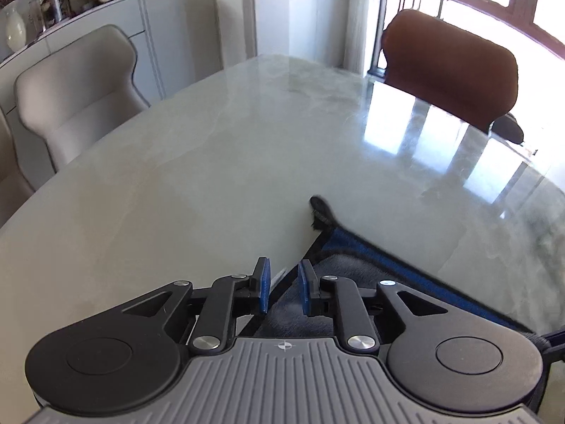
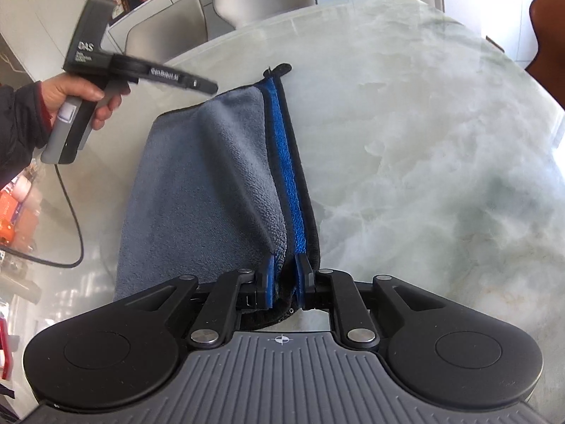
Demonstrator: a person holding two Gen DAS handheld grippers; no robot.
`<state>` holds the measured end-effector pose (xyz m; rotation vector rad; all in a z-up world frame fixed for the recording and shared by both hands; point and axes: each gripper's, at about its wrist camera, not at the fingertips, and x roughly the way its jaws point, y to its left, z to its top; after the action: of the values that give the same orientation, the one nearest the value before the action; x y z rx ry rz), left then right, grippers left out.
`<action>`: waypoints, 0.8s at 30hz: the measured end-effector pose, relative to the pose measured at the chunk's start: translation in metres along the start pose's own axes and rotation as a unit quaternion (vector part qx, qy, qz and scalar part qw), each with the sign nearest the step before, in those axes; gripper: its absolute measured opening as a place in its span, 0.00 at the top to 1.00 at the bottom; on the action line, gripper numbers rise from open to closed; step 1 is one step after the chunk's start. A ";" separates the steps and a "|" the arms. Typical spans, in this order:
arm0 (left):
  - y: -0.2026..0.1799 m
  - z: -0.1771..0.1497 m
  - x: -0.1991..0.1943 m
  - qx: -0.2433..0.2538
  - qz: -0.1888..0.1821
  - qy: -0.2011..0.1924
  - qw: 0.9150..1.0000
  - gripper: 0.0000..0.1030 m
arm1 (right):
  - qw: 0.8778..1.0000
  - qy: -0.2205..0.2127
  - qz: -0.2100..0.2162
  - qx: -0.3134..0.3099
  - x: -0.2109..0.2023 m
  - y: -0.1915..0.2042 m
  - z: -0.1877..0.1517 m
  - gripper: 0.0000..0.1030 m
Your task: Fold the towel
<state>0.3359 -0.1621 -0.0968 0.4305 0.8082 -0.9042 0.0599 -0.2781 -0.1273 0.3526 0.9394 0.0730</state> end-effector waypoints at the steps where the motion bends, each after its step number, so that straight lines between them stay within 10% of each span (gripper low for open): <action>1: -0.006 0.004 0.004 0.014 -0.008 0.002 1.000 0.77 | 1.000 0.000 0.000 0.000 0.000 0.000 0.000 0.87; 16: -0.037 0.009 0.048 0.106 -0.022 0.050 0.993 0.77 | 1.000 0.002 0.012 0.001 -0.001 0.004 -0.002 0.77; 24: -0.048 0.013 0.041 0.124 -0.015 0.039 0.991 1.00 | 1.000 0.000 0.011 0.000 0.000 0.003 -0.003 0.77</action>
<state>0.3166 -0.2187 -0.1202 0.6747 0.7771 -1.0256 0.0579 -0.2740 -0.1282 0.3619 0.9362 0.0931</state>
